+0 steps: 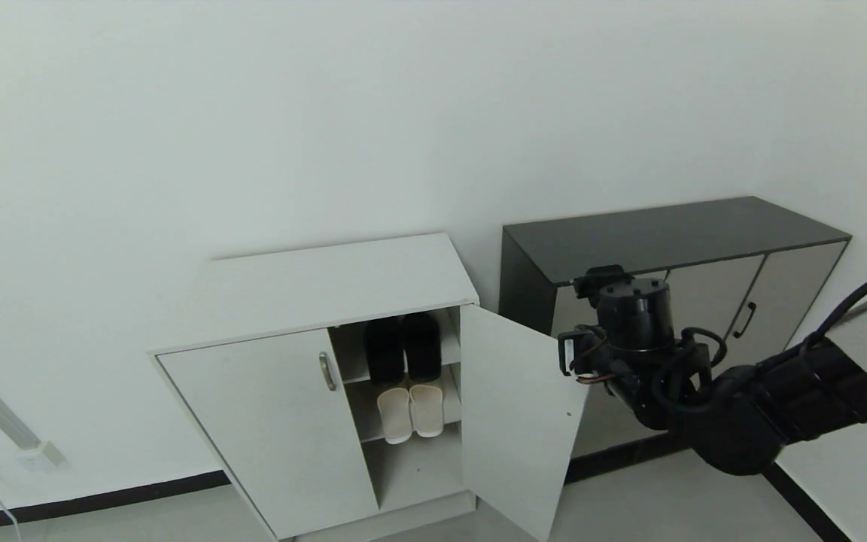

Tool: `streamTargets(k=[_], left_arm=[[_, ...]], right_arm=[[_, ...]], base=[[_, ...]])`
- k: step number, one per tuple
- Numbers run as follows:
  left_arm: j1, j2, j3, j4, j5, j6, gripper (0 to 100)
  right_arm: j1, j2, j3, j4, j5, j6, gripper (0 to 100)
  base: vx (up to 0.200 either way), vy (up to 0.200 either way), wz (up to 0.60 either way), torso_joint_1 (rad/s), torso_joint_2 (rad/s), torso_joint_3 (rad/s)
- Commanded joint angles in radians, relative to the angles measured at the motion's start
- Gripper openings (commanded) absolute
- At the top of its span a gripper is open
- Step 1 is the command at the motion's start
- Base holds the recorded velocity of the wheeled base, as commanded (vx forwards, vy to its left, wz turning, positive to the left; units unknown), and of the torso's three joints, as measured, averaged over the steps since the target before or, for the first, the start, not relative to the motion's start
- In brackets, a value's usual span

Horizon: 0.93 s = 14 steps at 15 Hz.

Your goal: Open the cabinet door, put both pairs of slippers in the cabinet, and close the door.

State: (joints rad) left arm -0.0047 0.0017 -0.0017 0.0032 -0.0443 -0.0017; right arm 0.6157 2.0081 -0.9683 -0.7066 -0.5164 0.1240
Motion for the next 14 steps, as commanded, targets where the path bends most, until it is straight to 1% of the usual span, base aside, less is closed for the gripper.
streamTargets(k=[1, 3, 4, 9, 14], left_arm=[[-0.001, 0.001, 0.000, 0.000, 0.001, 0.000, 0], [-0.001, 0.000, 0.000, 0.001, 0.001, 0.002, 0], [0.000, 0.001, 0.000, 0.000, 0.001, 0.000, 0], [0.000, 0.000, 0.000, 0.000, 0.001, 0.000, 0], [-0.001, 0.001, 0.000, 0.000, 0.001, 0.000, 0]], right_arm=[[-0.045, 0.046, -0.082, 0.064, 0.032, 0.045, 0], [-0.073, 0.052, -0.132, 0.142, 0.082, 0.078, 0], [-0.088, 0.063, -0.150, 0.157, 0.101, 0.097, 0], [-0.163, 0.130, -0.199, 0.151, 0.162, 0.124, 0], [-0.172, 0.176, -0.227, 0.150, 0.179, 0.146, 0]], base=[[0.000, 0.000, 0.00, 0.000, 0.00, 0.000], [0.000, 0.000, 0.00, 0.000, 0.00, 0.000], [0.000, 0.000, 0.00, 0.000, 0.00, 0.000], [0.000, 0.000, 0.00, 0.000, 0.00, 0.000], [0.000, 0.000, 0.00, 0.000, 0.00, 0.000]])
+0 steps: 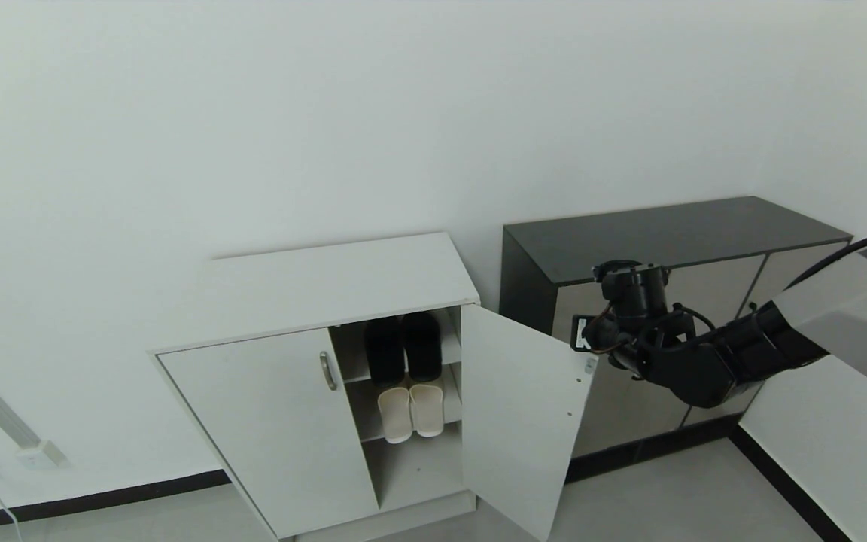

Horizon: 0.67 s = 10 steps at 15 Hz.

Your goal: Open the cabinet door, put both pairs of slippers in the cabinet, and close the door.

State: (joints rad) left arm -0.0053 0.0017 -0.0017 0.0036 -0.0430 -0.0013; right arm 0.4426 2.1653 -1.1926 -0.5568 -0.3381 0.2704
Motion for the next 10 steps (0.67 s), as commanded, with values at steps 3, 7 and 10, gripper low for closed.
streamTargets(k=[3, 7, 10], left_arm=[[0.001, 0.001, 0.000, -0.001, -0.002, 0.000, 0], [0.001, 0.001, 0.000, -0.001, 0.000, 0.000, 0], [-0.001, 0.000, 0.000, -0.001, 0.000, 0.000, 0]], right_arm=[[0.001, 0.060, -0.002, -0.051, 0.011, 0.000, 0], [-0.002, 0.125, -0.035, -0.091, 0.002, -0.002, 0], [-0.010, 0.159, -0.061, -0.091, 0.002, 0.000, 0]], base=[[0.000, 0.000, 0.00, 0.000, 0.00, 0.000], [0.000, 0.000, 0.00, 0.000, 0.00, 0.000], [0.000, 0.000, 0.00, 0.000, 0.00, 0.000]])
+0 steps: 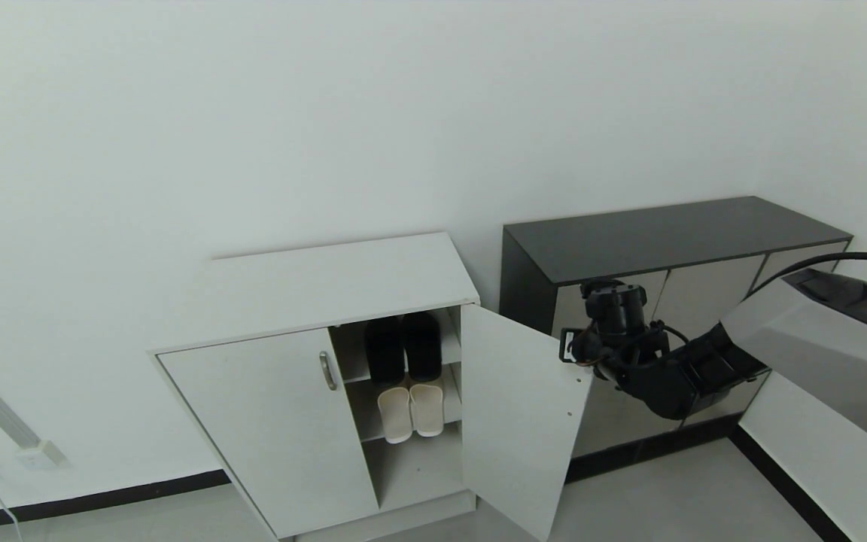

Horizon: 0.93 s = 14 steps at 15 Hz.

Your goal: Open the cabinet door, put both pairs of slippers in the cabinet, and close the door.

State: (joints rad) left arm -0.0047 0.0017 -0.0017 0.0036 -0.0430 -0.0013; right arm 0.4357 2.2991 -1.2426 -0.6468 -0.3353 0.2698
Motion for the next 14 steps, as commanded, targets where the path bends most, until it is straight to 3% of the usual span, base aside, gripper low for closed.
streamTargets(k=[1, 10, 14], left_arm=[[0.000, 0.001, 0.000, 0.001, 0.000, 0.000, 0], [0.000, 0.001, 0.000, -0.001, 0.000, -0.002, 0], [-0.001, 0.001, 0.000, -0.001, -0.002, -0.002, 0]], right_arm=[[-0.009, 0.031, -0.015, -0.001, -0.001, 0.000, 0], [-0.005, 0.028, -0.008, 0.001, -0.002, 0.000, 0], [0.118, -0.087, 0.120, 0.003, -0.002, 0.000, 0]], base=[[0.000, 0.000, 0.00, 0.000, 0.00, 0.000], [0.000, 0.000, 0.00, 0.000, 0.00, 0.000], [0.000, 0.000, 0.00, 0.000, 0.00, 0.000]])
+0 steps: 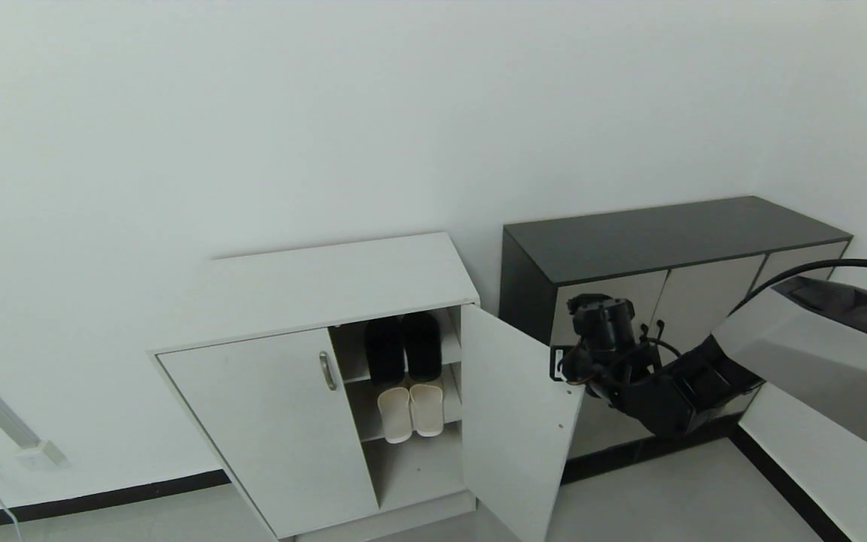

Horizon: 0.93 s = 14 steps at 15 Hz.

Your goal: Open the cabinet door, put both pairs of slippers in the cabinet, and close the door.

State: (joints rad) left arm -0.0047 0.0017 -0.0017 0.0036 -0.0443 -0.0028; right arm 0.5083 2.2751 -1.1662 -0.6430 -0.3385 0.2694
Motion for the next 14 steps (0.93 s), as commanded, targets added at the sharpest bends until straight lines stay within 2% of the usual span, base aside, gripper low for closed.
streamTargets(k=[1, 4, 6, 12, 14], left_arm=[[0.000, 0.001, 0.000, -0.001, 0.000, 0.000, 0], [0.000, 0.001, 0.000, -0.001, 0.000, 0.000, 0], [-0.001, 0.001, 0.000, -0.001, 0.000, 0.000, 0], [0.000, 0.001, 0.000, 0.001, 0.000, 0.000, 0], [-0.001, 0.001, 0.000, -0.001, 0.000, 0.000, 0]], right_arm=[[0.081, -0.088, 0.071, -0.001, 0.001, 0.001, 0], [0.210, -0.166, 0.140, 0.000, 0.000, 0.022, 0], [0.265, -0.207, 0.174, 0.000, 0.000, 0.027, 0], [0.294, -0.298, 0.243, -0.001, 0.003, 0.021, 0], [0.294, -0.309, 0.284, -0.003, 0.007, -0.030, 0]], base=[[0.000, 0.000, 0.00, 0.000, 0.00, 0.000], [0.000, 0.000, 0.00, 0.000, 0.00, 0.000], [0.000, 0.000, 0.00, 0.000, 0.00, 0.000], [0.000, 0.000, 0.00, 0.000, 0.00, 0.000], [0.000, 0.000, 0.00, 0.000, 0.00, 0.000]])
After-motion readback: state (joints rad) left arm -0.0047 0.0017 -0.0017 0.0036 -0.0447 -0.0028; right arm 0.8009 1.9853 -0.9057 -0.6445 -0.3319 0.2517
